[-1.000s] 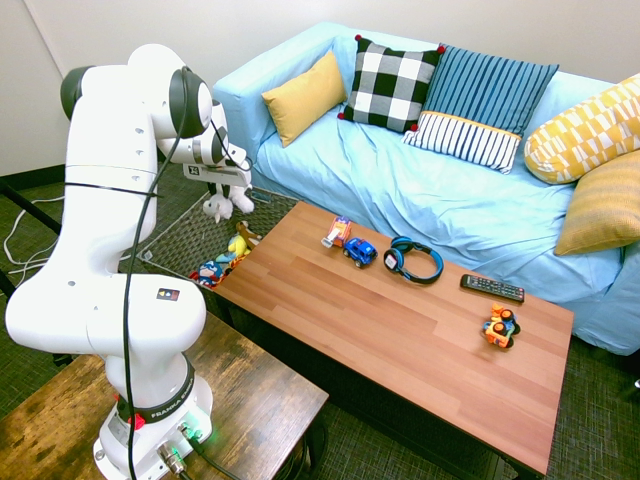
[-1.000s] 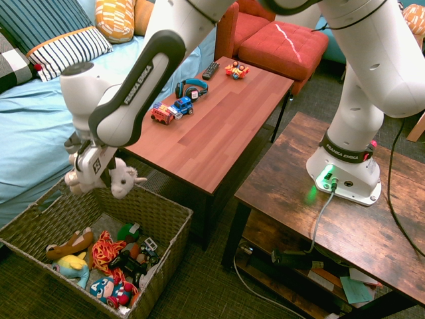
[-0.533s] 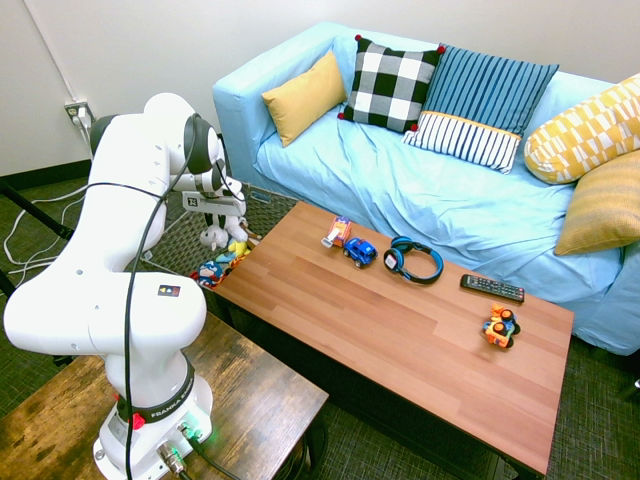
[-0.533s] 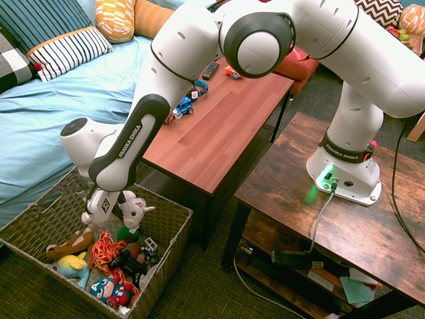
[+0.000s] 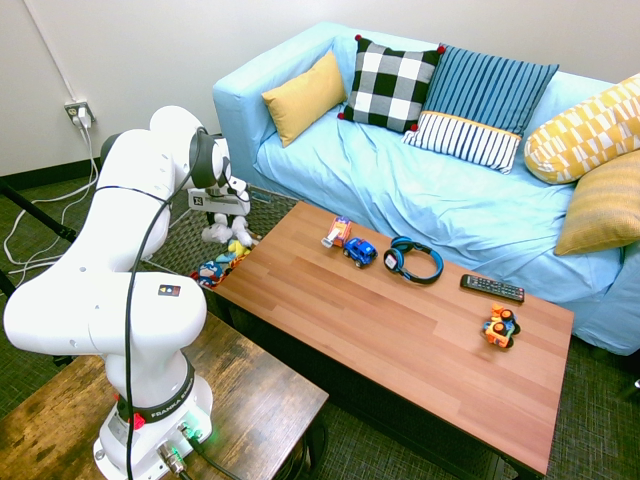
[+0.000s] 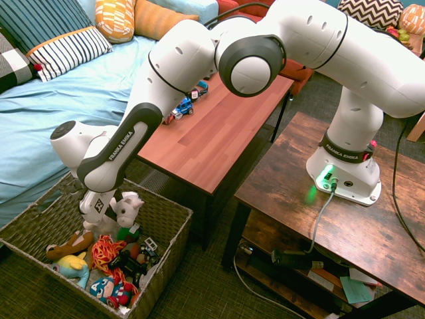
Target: Put the stuffed toy in the basket
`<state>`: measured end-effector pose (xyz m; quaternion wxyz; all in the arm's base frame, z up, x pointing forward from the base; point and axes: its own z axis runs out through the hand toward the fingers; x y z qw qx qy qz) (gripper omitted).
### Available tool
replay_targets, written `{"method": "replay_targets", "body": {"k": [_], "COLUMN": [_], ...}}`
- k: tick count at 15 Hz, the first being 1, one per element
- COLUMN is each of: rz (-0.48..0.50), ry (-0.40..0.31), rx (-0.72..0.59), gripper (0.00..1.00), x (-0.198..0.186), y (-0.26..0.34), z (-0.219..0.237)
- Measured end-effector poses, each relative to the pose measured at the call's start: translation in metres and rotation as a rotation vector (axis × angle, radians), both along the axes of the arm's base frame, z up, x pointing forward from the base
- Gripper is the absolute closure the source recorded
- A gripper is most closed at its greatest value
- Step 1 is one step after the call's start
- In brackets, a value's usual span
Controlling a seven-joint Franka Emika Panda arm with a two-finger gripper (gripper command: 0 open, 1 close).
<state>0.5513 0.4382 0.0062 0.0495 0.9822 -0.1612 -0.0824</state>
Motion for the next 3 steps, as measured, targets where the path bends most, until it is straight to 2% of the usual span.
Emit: {"method": "replay_targets", "body": {"k": [3], "rz": [-0.004], "ry": [-0.003], "rx": [0.001], "gripper": [0.0], "x": [0.0032], "y": [0.0024], "z": [0.0049]}}
